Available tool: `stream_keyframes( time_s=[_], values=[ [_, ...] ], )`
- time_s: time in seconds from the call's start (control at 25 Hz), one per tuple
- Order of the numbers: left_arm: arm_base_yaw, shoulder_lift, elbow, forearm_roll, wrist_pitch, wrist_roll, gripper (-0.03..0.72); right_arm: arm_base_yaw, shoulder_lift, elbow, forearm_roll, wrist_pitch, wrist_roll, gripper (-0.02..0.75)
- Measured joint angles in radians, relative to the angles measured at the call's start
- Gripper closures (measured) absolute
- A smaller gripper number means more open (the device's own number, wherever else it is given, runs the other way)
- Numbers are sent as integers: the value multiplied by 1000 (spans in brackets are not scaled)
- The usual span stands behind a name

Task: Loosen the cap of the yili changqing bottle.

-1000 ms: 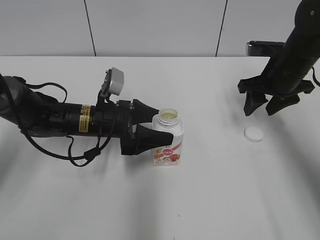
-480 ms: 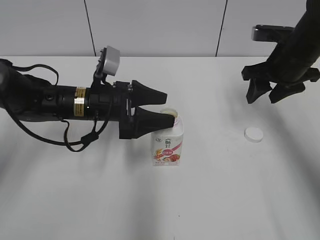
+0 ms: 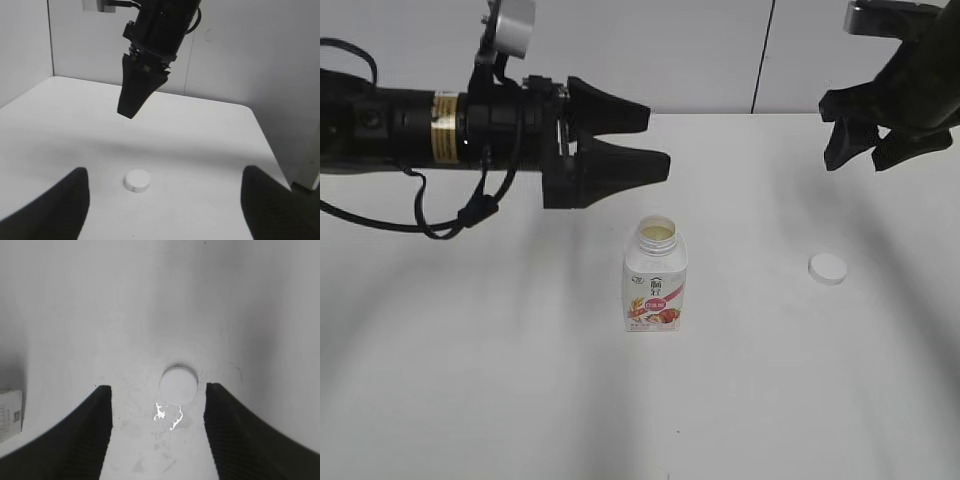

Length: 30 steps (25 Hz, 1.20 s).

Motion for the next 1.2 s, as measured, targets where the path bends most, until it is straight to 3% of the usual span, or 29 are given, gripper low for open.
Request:
stream_keyframes(
  time_s=[0.12,0.32,0.56,0.72,1.0,1.2],
  values=[
    [0,-97,0,4,204,-34,124,0,-25,0,0,11,0,272],
    [0,-243,0,-17,763,-45,134,0,-51,0,-8,67,0,272],
    [1,-306,1,-305,1384,-45,134,0,-53,0,-16,183,0,272],
    [1,-309,1,-497,1510,-23,137,0,-53,0,-17,220,0,272],
    [-2,-313,1,-847,1590,158,174,0,-53,0,-38,271,0,272],
    [-2,-332,-34,-986,1773,294,179,0,-53,0,-52,328,0,272]
  ],
)
